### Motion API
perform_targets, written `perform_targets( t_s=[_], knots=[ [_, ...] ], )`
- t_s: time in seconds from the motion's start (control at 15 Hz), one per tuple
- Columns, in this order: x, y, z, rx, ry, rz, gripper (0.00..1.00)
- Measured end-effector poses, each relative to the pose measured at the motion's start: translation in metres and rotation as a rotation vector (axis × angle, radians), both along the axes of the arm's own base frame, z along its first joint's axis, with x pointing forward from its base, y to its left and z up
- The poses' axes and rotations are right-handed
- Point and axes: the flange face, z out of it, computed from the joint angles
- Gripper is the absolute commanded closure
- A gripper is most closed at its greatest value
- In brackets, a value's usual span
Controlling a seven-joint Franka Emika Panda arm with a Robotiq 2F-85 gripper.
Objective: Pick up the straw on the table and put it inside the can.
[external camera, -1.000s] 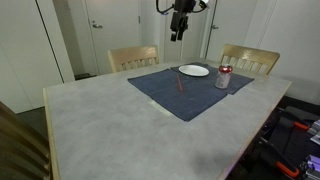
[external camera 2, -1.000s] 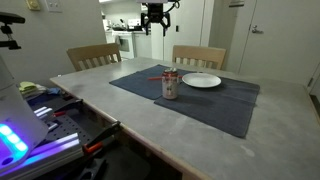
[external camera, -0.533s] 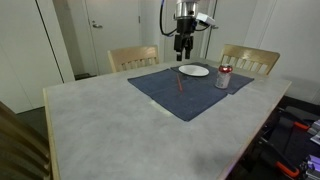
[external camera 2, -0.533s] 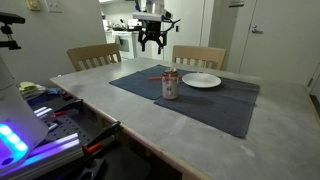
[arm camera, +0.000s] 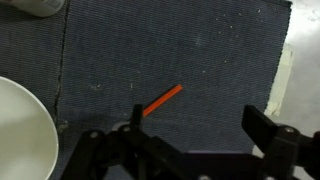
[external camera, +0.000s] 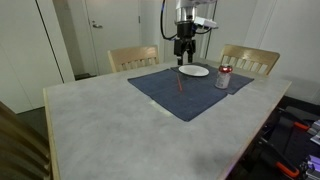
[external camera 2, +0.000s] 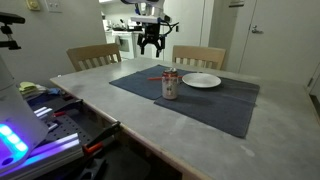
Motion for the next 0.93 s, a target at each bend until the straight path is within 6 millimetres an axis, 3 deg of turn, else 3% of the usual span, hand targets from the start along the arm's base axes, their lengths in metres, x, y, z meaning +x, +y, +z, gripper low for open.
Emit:
perform_targets(
  t_s=[0.53, 0.93],
  knots=[
    [0.010, -0.008, -0.036, -0.119, 0.139, -0.403, 0.00],
    [0.011, -0.012, -0.081, -0.009, 0.310, -0.627, 0.00]
  ],
)
